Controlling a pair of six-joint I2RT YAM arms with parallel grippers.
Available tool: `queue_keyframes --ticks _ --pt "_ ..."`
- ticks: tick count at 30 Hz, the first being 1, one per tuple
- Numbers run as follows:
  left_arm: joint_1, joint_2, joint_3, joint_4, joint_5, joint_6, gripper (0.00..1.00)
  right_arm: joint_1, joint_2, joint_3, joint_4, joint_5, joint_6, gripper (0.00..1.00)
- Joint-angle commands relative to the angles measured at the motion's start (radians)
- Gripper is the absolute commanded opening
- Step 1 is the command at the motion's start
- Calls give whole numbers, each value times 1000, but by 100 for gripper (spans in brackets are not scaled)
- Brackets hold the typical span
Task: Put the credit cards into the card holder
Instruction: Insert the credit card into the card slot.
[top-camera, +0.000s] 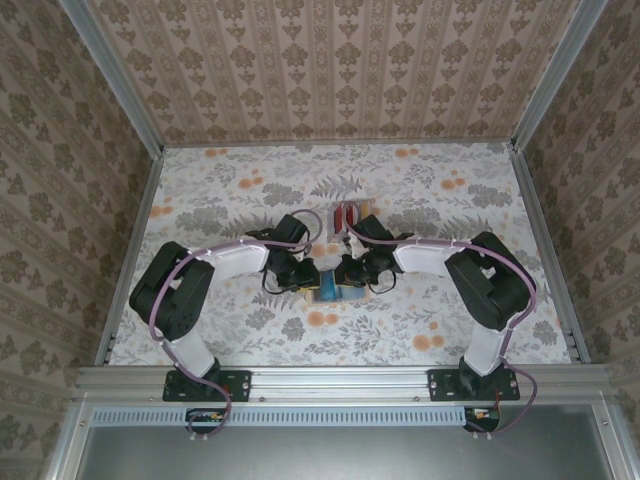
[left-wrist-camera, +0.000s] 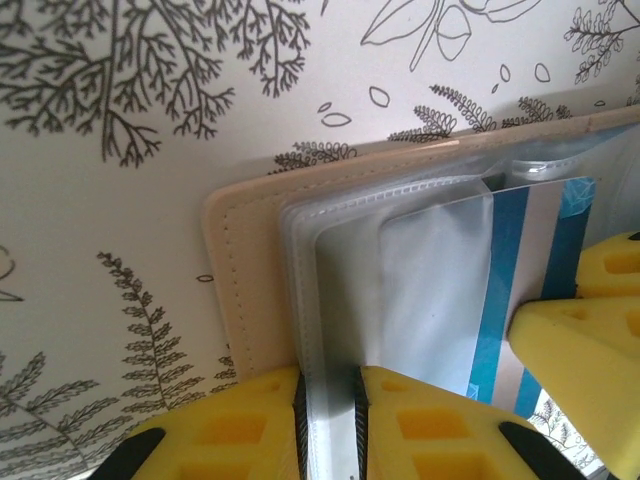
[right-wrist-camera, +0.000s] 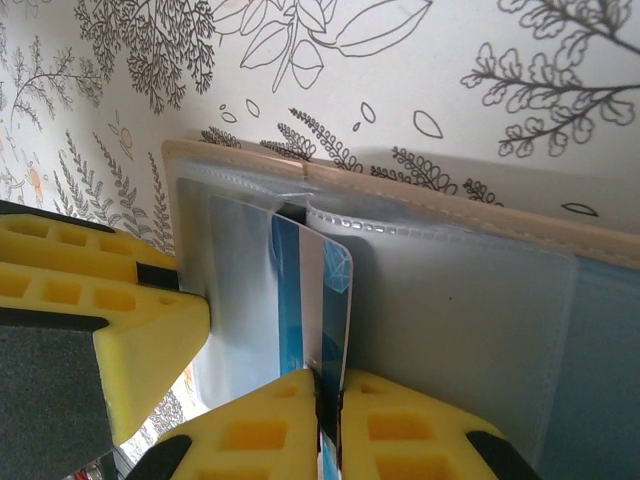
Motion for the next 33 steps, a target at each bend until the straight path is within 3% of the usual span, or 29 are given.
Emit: queue_keyframes --ticks 1,20,33 --pt "-19 42 4 -13 -13 1 20 26 46 20 -74 51 -23 13" --pt "-53 67 40 -7 -14 -11 20 81 113 74 -63 75 -16 13" --pt "-93 -8 11 37 -99 -79 20 96 30 -23 60 132 50 15"
